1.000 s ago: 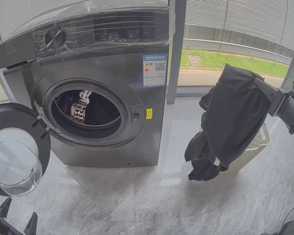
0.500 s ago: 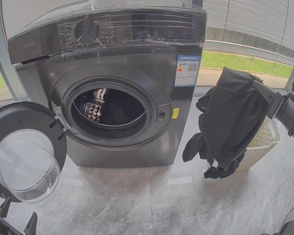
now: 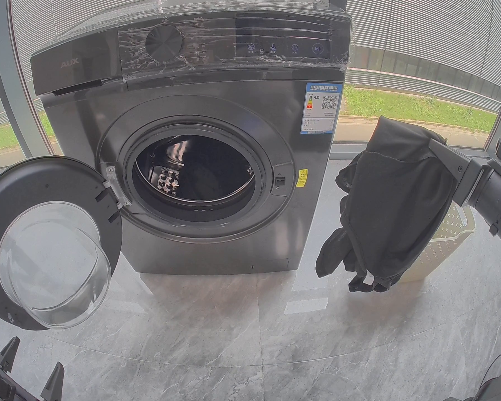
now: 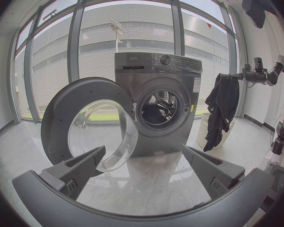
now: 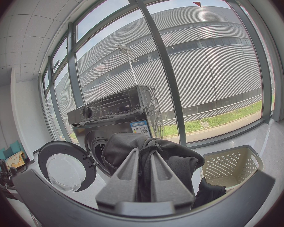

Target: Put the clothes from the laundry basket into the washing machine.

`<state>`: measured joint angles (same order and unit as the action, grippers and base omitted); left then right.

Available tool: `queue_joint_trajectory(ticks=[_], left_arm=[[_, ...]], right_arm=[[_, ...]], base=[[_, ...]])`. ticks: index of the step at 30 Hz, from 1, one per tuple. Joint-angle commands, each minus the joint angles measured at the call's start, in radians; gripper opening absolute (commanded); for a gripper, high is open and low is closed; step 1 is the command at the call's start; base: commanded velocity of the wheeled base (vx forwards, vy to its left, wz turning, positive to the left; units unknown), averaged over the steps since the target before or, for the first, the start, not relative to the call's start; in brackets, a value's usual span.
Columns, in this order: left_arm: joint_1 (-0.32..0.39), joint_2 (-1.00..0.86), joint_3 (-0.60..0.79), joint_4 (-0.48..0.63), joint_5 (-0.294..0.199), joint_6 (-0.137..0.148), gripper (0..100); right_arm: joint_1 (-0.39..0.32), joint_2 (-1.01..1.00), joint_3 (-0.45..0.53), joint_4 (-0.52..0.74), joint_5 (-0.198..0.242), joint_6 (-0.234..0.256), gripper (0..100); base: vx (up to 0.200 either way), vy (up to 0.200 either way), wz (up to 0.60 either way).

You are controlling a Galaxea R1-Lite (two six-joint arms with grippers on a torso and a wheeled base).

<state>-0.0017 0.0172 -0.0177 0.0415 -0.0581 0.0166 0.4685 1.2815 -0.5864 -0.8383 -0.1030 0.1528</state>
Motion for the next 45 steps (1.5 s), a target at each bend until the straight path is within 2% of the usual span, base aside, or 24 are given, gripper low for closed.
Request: queue_joint_trajectory(ticks=[1, 6, 21, 27, 30, 34, 39, 45], left_arm=[[0.000, -0.017, 0.016, 0.000, 0.000, 0.000, 100], [0.000, -0.017, 0.016, 0.000, 0.000, 0.000, 100], [0.000, -0.017, 0.016, 0.000, 0.000, 0.000, 100], [0.000, -0.017, 0.016, 0.000, 0.000, 0.000, 100], [0.000, -0.017, 0.018, -0.002, 0.000, 0.011, 100], [0.000, -0.017, 0.018, -0.002, 0.001, 0.022, 100], [0.000, -0.017, 0.018, -0.002, -0.002, 0.031, 100], [0.002, -0.017, 0.018, -0.002, -0.002, 0.031, 100]], right_arm=[[0.001, 0.002, 0.008, -0.001, 0.002, -0.001, 0], [0.001, 0.002, 0.010, -0.001, 0.002, 0.001, 0], [0.002, 0.012, 0.020, -0.001, 0.002, 0.002, 0], [0.018, 0.013, 0.026, 0.001, 0.002, 0.002, 0], [0.073, 0.018, 0.049, 0.001, -0.001, -0.001, 0], [0.101, 0.053, 0.051, -0.005, 0.012, -0.001, 0], [0.121, 0.071, 0.043, -0.005, 0.080, 0.005, 0], [0.167, 0.090, 0.037, -0.018, 0.095, 0.011, 0]], base=[[0.000, 0.000, 0.00], [0.000, 0.000, 0.00], [0.000, 0.200, 0.00], [0.000, 0.200, 0.00], [0.000, 0.067, 0.00], [0.000, 0.000, 0.00], [0.000, 0.000, 0.00], [0.000, 0.000, 0.00]])
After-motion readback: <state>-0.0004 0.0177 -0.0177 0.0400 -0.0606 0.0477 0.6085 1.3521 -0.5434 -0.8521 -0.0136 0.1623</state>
